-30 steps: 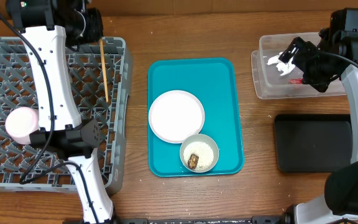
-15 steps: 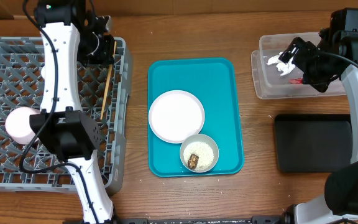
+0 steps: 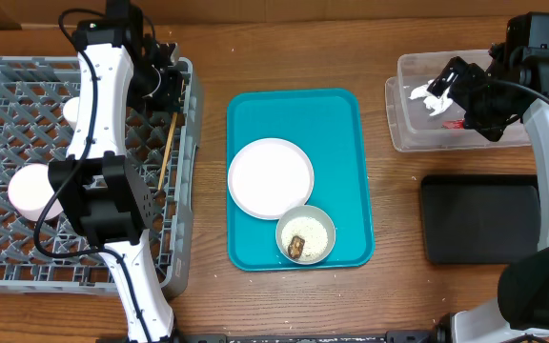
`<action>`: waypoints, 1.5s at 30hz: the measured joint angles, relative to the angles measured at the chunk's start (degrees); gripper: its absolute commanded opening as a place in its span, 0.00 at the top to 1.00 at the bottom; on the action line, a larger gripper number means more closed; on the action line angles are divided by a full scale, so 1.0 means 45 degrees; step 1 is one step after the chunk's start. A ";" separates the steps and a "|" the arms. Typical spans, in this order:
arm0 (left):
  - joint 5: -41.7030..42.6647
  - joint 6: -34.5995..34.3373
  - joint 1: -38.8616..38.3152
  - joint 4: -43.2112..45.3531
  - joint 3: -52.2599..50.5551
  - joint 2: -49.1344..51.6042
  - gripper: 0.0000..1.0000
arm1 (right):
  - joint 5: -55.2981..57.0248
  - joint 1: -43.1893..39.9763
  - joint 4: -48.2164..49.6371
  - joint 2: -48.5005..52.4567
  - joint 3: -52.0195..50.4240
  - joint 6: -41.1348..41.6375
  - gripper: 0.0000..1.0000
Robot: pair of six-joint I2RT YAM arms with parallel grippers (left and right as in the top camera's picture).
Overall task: Sort waste into correct bins and load items into the dishwasher
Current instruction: 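Carry the second chopstick to the rack and release it, then move the left gripper to the white plate and grasp its rim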
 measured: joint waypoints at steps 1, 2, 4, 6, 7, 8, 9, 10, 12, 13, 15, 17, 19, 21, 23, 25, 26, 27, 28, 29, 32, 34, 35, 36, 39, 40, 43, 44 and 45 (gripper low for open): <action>-0.0029 -0.0049 0.0000 0.0078 -0.0146 0.0000 0.96 | 0.0000 0.0005 0.0010 0.0000 0.0000 0.0000 0.00; -0.0097 -0.0204 0.0000 0.0228 -0.0350 0.0000 0.96 | 0.0000 0.0005 0.0000 0.0000 0.0000 0.0000 0.00; -0.0238 -0.0452 0.0000 0.0359 -0.0539 0.0000 0.93 | -0.0005 0.0000 0.0010 0.0000 0.0000 -0.0005 0.00; -0.0437 -0.0729 0.0000 0.0534 -0.0636 0.0000 0.72 | 0.0000 0.0005 0.0000 0.0000 0.0000 -0.0010 0.00; -0.0500 -0.0889 0.0000 0.0631 -0.0641 0.0000 0.61 | 0.0000 0.0005 0.0019 0.0000 0.0000 -0.0015 0.00; -0.0568 -0.0952 0.0000 0.0690 -0.0641 0.0000 0.57 | 0.0000 0.0000 0.0005 0.0000 0.0000 -0.0005 0.00; -0.0602 -0.1001 0.0000 0.0704 -0.0641 0.0000 0.56 | -0.0005 0.0005 0.0005 0.0000 0.0000 -0.0005 0.00; -0.0646 -0.1083 0.0000 0.0699 -0.0641 -0.0005 0.55 | -0.0005 0.0005 0.0000 0.0000 0.0000 -0.0005 0.00; -0.0733 -0.1205 0.0005 0.0699 -0.0641 0.0000 0.55 | -0.0005 0.0005 0.0005 0.0000 0.0000 -0.0010 0.00; -0.0758 -0.1209 0.0005 0.0695 -0.0641 0.0000 0.55 | -0.0005 0.0000 0.0005 0.0000 0.0000 -0.0005 0.00; -0.0763 -0.1214 0.0010 0.0685 -0.0641 0.0000 0.55 | -0.0005 0.0005 0.0005 0.0000 0.0000 -0.0010 0.00; -0.0763 -0.1243 0.0010 0.0559 -0.0607 0.0000 0.55 | -0.0005 0.0005 0.0010 0.0000 0.0000 -0.0010 0.00; -0.0758 -0.1253 0.0010 0.0141 -0.0389 0.0000 0.56 | -0.0005 0.0005 0.0010 0.0000 0.0000 -0.0005 0.00; -0.0695 -0.1258 0.0010 -0.0384 0.0121 0.0000 0.56 | 0.0000 0.0005 0.0005 0.0000 0.0000 -0.0010 0.00; -0.0510 -0.1258 0.0010 -0.0816 0.0831 0.0019 0.56 | -0.0005 0.0000 0.0010 0.0000 0.0000 -0.0005 0.00; -0.0087 -0.1277 0.0010 -0.1540 0.1943 0.0049 0.56 | 0.0000 0.0000 0.0024 0.0000 0.0000 -0.0005 0.00; 0.0165 -0.1292 0.0010 -0.1817 0.2477 0.0049 0.56 | 0.0000 0.0005 0.0010 0.0000 0.0000 -0.0005 0.00; 0.0568 -0.1307 0.0010 -0.2147 0.3186 0.0049 0.55 | -0.0010 0.0005 0.0010 0.0000 0.0000 -0.0010 0.00; 0.1010 -0.1379 0.0010 -0.2346 0.3784 0.0049 0.55 | 0.0000 0.0005 0.0015 0.0000 0.0000 -0.0005 0.00; 0.1549 -0.1525 0.0010 -0.2472 0.4357 0.0039 0.50 | -0.0005 0.0000 0.0010 0.0000 0.0000 -0.0005 0.00; 0.3750 -0.2084 -0.0024 -0.2715 0.5382 -0.0010 0.35 | -0.0005 0.0005 0.0010 0.0000 0.0000 -0.0010 0.00; 0.5017 -0.2395 -0.0112 -0.2919 0.5489 -0.0024 0.47 | -0.0005 0.0000 0.0005 0.0000 0.0000 0.0000 0.00; 0.5591 -0.2492 -0.0209 -0.3055 0.5489 -0.0024 0.54 | 0.0000 0.0005 0.0000 0.0000 0.0000 -0.0005 0.00; 0.6081 -0.2574 -0.0364 -0.3138 0.5484 -0.0024 0.56 | -0.0005 0.0000 0.0010 0.0000 0.0000 -0.0005 0.00; 0.6683 -0.2982 -0.1243 -0.3196 0.5484 -0.0015 0.60 | 0.0000 0.0005 0.0010 0.0000 0.0000 -0.0005 0.00; 0.6625 -0.3211 -0.1627 -0.3196 0.5484 -0.0015 0.62 | 0.0000 0.0000 0.0005 0.0000 0.0000 -0.0010 0.00; 0.5707 -0.4163 -0.3021 -0.3191 0.5484 -0.0010 0.65 | 0.0000 0.0000 0.0000 0.0000 0.0000 -0.0005 0.00; 0.4915 -0.4809 -0.3696 -0.3211 0.5484 -0.0010 0.63 | 0.0000 0.0005 0.0005 0.0000 0.0000 -0.0010 0.00; 0.4114 -0.5372 -0.4299 -0.3235 0.5484 -0.0010 0.62 | -0.0005 0.0005 0.0010 0.0000 0.0000 -0.0010 0.00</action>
